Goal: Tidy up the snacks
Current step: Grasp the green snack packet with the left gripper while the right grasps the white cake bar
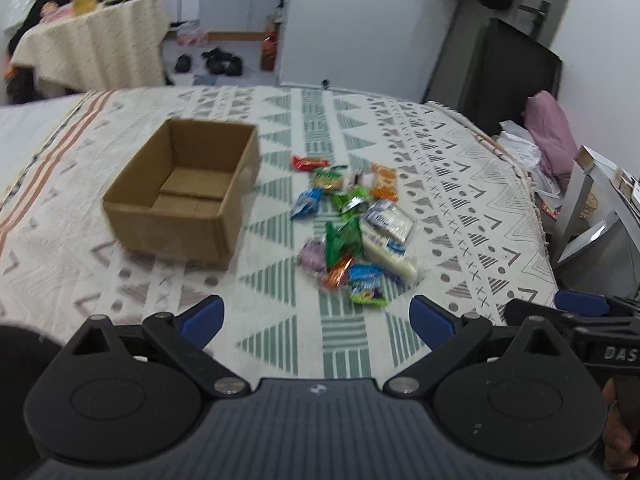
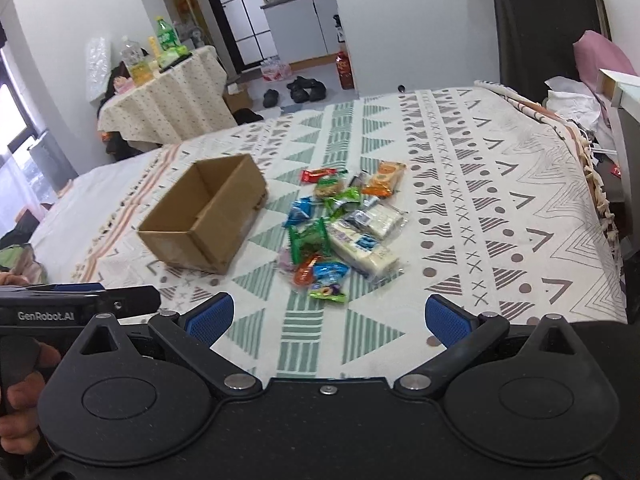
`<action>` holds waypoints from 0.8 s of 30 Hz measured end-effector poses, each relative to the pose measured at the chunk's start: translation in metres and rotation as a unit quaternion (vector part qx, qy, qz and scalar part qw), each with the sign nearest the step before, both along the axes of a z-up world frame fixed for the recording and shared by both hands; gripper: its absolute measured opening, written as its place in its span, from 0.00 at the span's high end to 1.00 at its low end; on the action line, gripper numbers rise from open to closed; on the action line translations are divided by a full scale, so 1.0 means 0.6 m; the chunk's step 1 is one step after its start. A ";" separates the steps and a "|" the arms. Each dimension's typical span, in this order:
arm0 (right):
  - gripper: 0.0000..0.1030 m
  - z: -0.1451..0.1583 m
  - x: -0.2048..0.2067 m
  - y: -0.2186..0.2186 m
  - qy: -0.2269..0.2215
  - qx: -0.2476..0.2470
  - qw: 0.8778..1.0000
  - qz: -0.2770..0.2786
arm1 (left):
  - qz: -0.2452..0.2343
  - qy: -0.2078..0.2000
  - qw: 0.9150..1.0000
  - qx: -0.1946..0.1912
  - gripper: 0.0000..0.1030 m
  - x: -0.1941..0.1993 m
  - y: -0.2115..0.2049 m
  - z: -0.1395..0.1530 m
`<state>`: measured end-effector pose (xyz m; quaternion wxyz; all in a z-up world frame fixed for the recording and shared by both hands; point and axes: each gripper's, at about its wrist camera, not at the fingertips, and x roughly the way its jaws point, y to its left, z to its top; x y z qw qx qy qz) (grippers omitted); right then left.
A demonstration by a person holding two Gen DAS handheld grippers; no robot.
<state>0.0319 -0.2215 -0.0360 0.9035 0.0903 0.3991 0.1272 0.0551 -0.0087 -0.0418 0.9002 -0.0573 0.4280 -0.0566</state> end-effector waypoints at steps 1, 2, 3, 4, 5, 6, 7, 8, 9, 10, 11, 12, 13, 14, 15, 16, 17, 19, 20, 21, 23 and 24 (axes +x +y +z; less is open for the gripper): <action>0.00 -0.005 0.007 -0.001 0.001 -0.001 1.000 0.000 | -0.004 0.000 1.000 0.001 0.03 0.009 -0.003 -0.003; 0.00 -0.010 0.015 -0.002 0.003 -0.002 1.000 0.001 | -0.006 0.002 1.000 -0.002 0.03 0.017 -0.006 -0.006; 0.00 -0.016 0.021 -0.003 0.004 -0.004 1.000 0.003 | -0.007 0.003 1.000 -0.006 0.04 0.025 -0.007 -0.010; 0.00 -0.022 0.029 -0.003 0.004 -0.006 1.000 0.005 | -0.008 0.005 1.000 -0.009 0.05 0.035 -0.008 -0.014; 0.00 -0.027 0.036 -0.004 0.003 -0.008 1.000 0.007 | -0.008 0.008 1.000 -0.010 0.07 0.043 -0.010 -0.018; 0.00 -0.031 0.043 -0.005 0.003 -0.008 1.000 0.009 | -0.007 0.012 1.000 -0.010 0.08 0.051 -0.012 -0.023; 0.00 -0.036 0.051 -0.007 0.003 -0.005 1.000 0.011 | -0.007 0.015 1.000 -0.011 0.09 0.060 -0.014 -0.028; 0.00 -0.040 0.059 -0.009 0.005 -0.002 1.000 0.011 | -0.006 0.017 1.000 -0.012 0.10 0.067 -0.015 -0.032; 0.00 -0.045 0.066 -0.012 0.008 0.001 1.000 0.012 | -0.005 0.018 1.000 -0.012 0.11 0.075 -0.016 -0.036; 0.00 -0.051 0.074 -0.013 0.011 0.004 1.000 0.012 | -0.004 0.021 1.000 -0.013 0.13 0.083 -0.017 -0.040; 0.00 -0.055 0.081 -0.014 0.013 0.006 1.000 0.014 | -0.003 0.023 1.000 -0.014 0.13 0.090 -0.018 -0.044; 0.01 -0.059 0.088 -0.014 0.015 0.008 1.000 0.015 | -0.003 0.026 1.000 -0.015 0.14 0.097 -0.019 -0.049; 0.01 -0.064 0.095 -0.015 0.015 0.010 1.000 0.016 | -0.003 0.028 0.999 -0.015 0.16 0.104 -0.019 -0.053; 0.01 -0.069 0.101 -0.016 0.016 0.010 1.000 0.017 | -0.003 0.030 0.999 -0.015 0.17 0.112 -0.021 -0.058; 0.01 -0.074 0.108 -0.016 0.020 0.009 1.000 0.018 | -0.003 0.032 0.999 -0.014 0.19 0.119 -0.022 -0.063; 0.02 -0.080 0.115 -0.016 0.027 0.010 0.999 0.020 | 0.000 0.034 0.999 -0.015 0.20 0.125 -0.022 -0.067; 0.03 -0.086 0.124 -0.017 0.035 0.013 0.999 0.021 | 0.002 0.037 0.999 -0.017 0.21 0.132 -0.023 -0.072; 0.05 -0.096 0.137 -0.020 0.040 0.021 0.999 0.022 | 0.000 0.042 0.999 -0.019 0.24 0.146 -0.025 -0.081; 0.05 -0.101 0.143 -0.023 0.038 0.024 0.999 0.023 | -0.002 0.044 0.999 -0.015 0.25 0.153 -0.028 -0.086; 0.05 -0.106 0.149 -0.024 0.037 0.026 0.999 0.023 | -0.003 0.048 0.999 -0.010 0.26 0.161 -0.031 -0.092; 0.05 -0.121 0.166 -0.029 0.039 0.032 0.998 0.023 | -0.008 0.059 0.998 -0.006 0.28 0.178 -0.037 -0.104; 0.06 -0.128 0.175 -0.032 0.042 0.036 0.998 0.021 | -0.012 0.063 0.998 -0.005 0.30 0.186 -0.040 -0.111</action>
